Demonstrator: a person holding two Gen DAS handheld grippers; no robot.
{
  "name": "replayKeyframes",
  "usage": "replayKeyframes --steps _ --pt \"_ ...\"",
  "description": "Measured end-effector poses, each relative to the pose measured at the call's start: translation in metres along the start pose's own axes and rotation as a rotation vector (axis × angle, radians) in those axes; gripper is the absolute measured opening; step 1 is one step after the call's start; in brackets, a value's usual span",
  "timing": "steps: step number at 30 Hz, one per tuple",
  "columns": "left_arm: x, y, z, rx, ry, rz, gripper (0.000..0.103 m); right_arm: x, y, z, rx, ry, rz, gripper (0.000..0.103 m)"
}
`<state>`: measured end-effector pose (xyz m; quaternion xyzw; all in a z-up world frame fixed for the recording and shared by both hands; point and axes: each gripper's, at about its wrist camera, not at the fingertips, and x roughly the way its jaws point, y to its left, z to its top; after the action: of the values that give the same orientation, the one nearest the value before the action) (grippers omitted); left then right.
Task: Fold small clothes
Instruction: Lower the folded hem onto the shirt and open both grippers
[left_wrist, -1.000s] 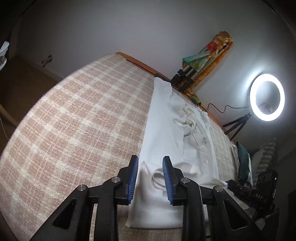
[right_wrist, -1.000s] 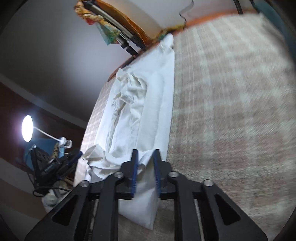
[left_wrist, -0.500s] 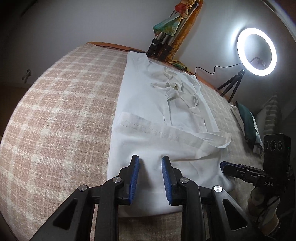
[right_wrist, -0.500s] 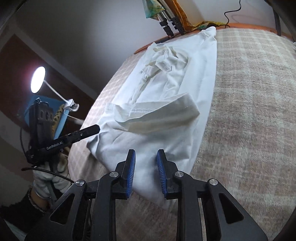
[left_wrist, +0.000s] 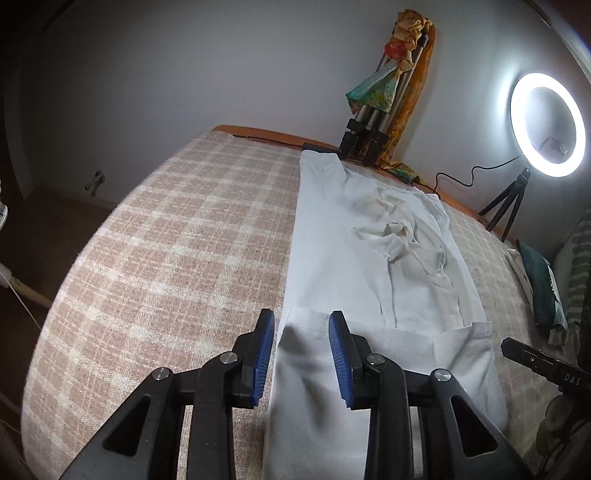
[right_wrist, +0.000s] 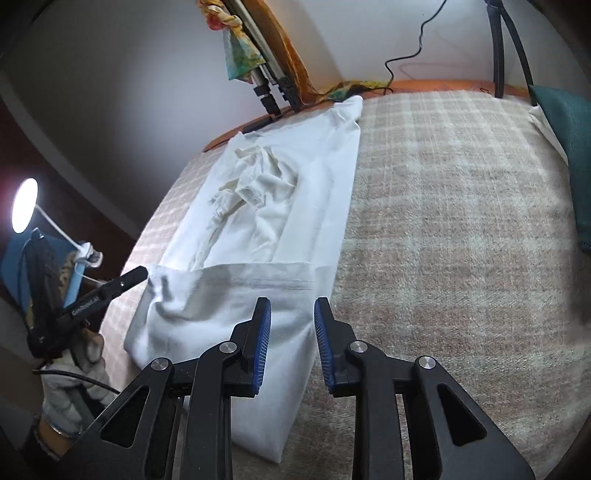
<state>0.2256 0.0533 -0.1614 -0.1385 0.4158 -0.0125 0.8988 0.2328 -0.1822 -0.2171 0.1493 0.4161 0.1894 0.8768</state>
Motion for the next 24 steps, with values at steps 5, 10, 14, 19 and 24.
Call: replayKeyframes --steps 5,10,14,19,24 --pt "0.01 -0.007 0.0 0.037 0.034 -0.033 0.041 0.005 0.003 0.005 -0.018 0.019 0.02 0.036" --pt "0.021 -0.006 -0.006 0.048 0.069 -0.022 0.034 0.018 -0.003 0.004 0.002 0.043 -0.001 0.036" --pt "0.026 0.0 -0.005 0.025 0.073 -0.015 0.029 0.02 -0.004 0.004 0.003 0.038 0.003 0.033" --pt "0.026 -0.002 -0.005 0.024 0.063 -0.017 0.021 0.02 0.003 0.004 -0.037 0.022 -0.023 0.033" --pt "0.026 -0.002 -0.005 0.024 0.052 -0.003 0.01 0.02 0.008 0.005 -0.073 -0.011 -0.054 0.033"
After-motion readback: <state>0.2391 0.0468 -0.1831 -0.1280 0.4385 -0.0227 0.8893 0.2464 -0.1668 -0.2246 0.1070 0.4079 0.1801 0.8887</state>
